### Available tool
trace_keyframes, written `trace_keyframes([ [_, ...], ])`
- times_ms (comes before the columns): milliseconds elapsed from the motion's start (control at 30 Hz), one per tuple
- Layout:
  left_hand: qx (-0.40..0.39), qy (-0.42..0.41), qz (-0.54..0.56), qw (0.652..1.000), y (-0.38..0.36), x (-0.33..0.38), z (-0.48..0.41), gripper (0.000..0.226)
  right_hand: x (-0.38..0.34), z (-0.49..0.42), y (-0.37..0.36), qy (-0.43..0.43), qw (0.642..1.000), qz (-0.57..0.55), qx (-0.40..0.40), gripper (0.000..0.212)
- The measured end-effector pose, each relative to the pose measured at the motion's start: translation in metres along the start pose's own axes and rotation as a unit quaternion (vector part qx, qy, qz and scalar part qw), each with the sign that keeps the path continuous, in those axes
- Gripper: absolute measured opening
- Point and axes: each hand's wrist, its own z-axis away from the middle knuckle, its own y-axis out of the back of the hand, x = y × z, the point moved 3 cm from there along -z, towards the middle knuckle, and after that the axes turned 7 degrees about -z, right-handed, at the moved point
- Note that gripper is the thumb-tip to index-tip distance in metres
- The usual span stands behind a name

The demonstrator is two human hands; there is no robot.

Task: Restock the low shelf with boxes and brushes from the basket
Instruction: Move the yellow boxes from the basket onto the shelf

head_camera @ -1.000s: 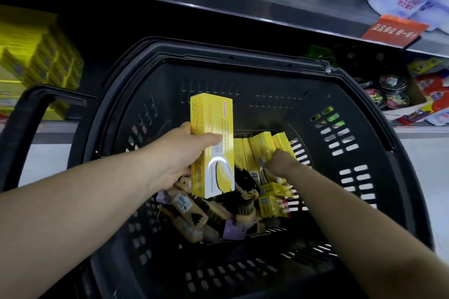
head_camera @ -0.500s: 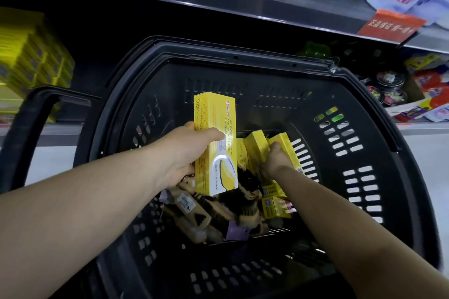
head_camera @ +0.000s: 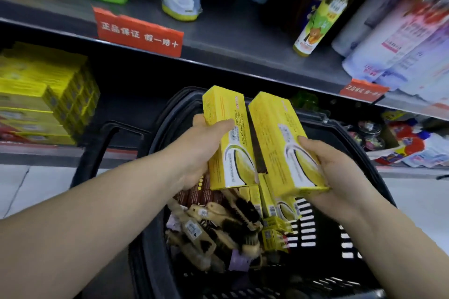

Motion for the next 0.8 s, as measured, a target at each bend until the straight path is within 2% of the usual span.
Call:
trace_keyframes([
  [33,0.005,-0.003,0.018,1.0,0.006,0.005,0.006,0.032,0.001,0.007,-0.015,0.002,1.0,-0.004,-0.025,0.043],
  [100,0.0,-0.007,0.05,0.999,0.02,0.013,0.018,0.038,0.006,0.012,-0.045,0.006,0.998,0.022,-0.053,0.039],
  [200,-0.004,-0.022,0.058,0.998,0.047,0.022,0.039,0.071,0.016,0.011,-0.092,0.014,0.991,0.104,-0.081,0.032],
  [267,0.024,-0.034,0.05,0.998,0.068,0.027,0.051,0.089,0.023,0.008,-0.122,0.026,0.982,0.149,-0.111,0.033],
  [433,0.13,-0.045,0.019,0.99,0.129,0.039,0.075,0.095,0.034,-0.008,-0.188,0.021,0.961,0.206,-0.182,0.032],
  [500,0.157,-0.039,0.021,0.987,0.155,0.039,0.082,0.089,0.04,-0.019,-0.212,-0.005,0.955,0.217,-0.203,0.031],
  [567,0.197,-0.026,0.01,0.98,0.182,0.037,0.087,0.064,0.045,-0.032,-0.233,-0.043,0.958,0.19,-0.211,0.028],
  [667,0.256,0.006,-0.078,0.964,0.224,0.034,0.091,0.041,0.046,-0.06,-0.256,-0.094,0.963,0.151,-0.203,0.026],
  [800,0.292,0.049,-0.24,0.925,0.26,0.039,0.102,0.043,0.045,-0.108,-0.268,-0.099,0.943,0.287,-0.137,0.021],
])
